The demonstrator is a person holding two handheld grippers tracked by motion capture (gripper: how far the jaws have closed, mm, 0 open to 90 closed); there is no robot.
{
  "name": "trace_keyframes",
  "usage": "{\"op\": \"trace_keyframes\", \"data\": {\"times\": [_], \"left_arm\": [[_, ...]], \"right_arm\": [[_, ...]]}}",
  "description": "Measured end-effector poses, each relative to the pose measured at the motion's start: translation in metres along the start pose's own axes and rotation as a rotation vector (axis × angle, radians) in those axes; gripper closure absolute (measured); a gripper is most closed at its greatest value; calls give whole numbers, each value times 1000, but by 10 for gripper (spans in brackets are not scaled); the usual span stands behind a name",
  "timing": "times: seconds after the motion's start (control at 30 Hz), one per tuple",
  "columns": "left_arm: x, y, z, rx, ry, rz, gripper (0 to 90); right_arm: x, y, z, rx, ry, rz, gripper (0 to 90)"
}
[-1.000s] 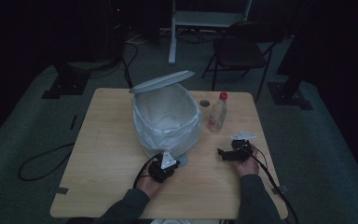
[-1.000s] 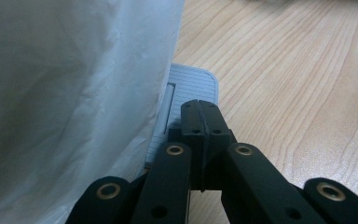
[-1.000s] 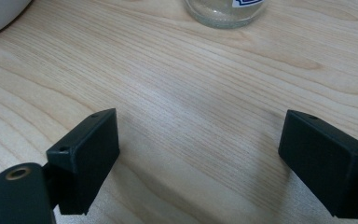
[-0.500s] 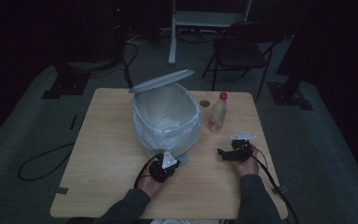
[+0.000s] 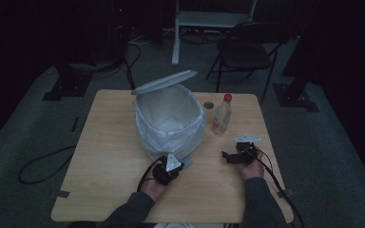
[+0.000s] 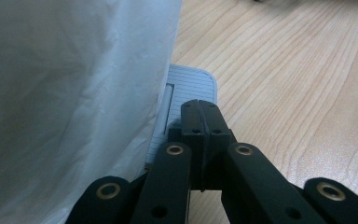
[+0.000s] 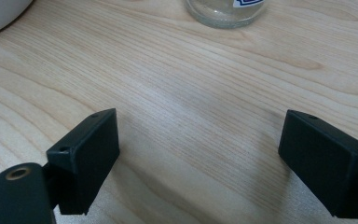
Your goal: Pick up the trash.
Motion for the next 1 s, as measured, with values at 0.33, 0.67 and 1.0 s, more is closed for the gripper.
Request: {"op": "trace_keyframes", "data": {"times": [0.33,0.67,1.0], "left_arm": [[0,0,0,-3,0,3,900],[0,0,1,-4,-4,8,900],[0,0,1,-6,-8,20,900]], "right_arm": [[0,-1,-2,9,-4,-4,154],[-2,-16,-9,5,-1,-25,427],[-6,-35,-33,-43,-5,-28,496]]}}
Point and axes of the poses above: each handheld gripper's, and its own axes: y roughly forward along the jaws, z roughly out of its underside, x roughly to its left, the point moved 4 cm from there along y, roughly forward along the jaws, and after that the axes turned 6 degrees about x, right-handed, at the moved point
